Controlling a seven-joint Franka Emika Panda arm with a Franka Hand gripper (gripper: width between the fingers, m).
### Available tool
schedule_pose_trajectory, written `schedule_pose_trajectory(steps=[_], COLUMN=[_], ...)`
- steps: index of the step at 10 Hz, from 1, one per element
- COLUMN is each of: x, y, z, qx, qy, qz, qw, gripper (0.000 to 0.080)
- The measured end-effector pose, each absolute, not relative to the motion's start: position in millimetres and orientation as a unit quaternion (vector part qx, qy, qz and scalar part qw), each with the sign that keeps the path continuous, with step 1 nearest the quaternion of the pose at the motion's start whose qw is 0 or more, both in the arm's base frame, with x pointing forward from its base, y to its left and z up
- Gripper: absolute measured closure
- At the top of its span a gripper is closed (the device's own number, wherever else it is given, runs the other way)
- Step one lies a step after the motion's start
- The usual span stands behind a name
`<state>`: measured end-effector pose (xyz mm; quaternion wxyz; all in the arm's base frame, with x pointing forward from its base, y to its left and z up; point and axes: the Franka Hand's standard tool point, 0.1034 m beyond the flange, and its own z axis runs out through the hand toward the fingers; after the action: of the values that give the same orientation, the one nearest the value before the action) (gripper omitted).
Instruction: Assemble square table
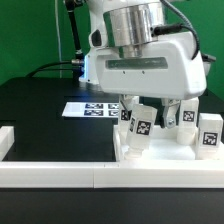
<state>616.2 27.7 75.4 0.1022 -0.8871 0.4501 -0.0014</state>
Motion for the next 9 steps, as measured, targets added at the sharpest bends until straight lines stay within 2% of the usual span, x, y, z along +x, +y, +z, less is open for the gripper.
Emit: schedule_pose_trajectory(steps=[2, 6, 7, 9], x=[616.2, 615.7, 616.0, 616.0], y=[27.0, 17.0, 14.3, 14.6], z=[75.3, 80.4, 79.2, 79.2], qx=[-0.918, -0.995, -0.998, -0.998], qy=[0.382, 0.074, 0.006, -0.011], qz=[-0.009, -0.038, -0.042, -0.043], qw=[0.102, 0.051, 0.046, 0.047], gripper=[0.0150, 0.0150, 0.0150, 0.0150])
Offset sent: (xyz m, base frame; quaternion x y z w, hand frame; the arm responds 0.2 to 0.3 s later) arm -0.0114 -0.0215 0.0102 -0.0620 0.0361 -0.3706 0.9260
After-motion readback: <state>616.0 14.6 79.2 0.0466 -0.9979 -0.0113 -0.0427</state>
